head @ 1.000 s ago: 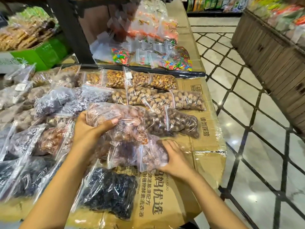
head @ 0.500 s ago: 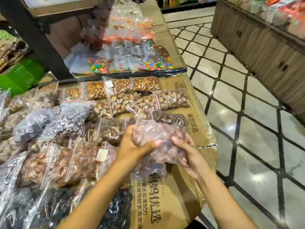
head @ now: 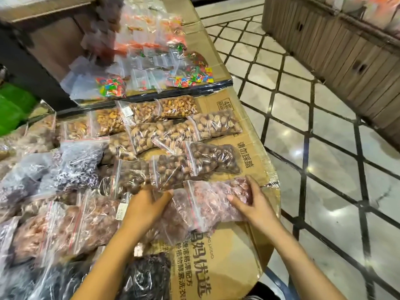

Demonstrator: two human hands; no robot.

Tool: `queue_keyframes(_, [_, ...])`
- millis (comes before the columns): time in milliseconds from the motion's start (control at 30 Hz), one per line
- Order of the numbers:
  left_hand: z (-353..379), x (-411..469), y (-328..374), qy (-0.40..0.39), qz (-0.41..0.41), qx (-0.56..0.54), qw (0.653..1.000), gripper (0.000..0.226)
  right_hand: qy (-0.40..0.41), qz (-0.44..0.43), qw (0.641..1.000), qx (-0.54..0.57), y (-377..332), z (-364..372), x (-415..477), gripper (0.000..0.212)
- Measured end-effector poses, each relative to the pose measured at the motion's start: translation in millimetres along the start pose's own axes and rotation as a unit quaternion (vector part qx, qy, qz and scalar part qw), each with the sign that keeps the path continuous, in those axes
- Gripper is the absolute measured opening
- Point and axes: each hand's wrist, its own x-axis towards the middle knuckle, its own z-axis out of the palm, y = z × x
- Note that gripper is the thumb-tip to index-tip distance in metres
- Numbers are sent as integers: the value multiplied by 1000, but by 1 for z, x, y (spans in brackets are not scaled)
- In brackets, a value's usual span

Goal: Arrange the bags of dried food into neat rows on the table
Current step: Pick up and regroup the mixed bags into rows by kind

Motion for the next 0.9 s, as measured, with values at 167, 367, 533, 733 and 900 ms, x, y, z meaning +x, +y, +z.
queue_keyframes(167, [1,2,-12,-36,-76,-146,986,33,-68,-92,955,-273,13,-1,5,108])
queue_keyframes(367, [14,-14,5,41,26,-13,999,22,-168,-124,890,-405,-14,-4,27,128])
queue_keyframes(533, [3,7,17,-26,70,-31,997,16,-229,-89,861,-445,-33,-1,60,111])
queue_keyframes(733, [0,23,-3,-14,-7,-54,998,6,-155,-144,933,-291,-33,3,34,56])
queue_keyframes(900, [10,18,-25,41,-14,-110,993,27,-23,-196,924,-326,-11,9,12,57])
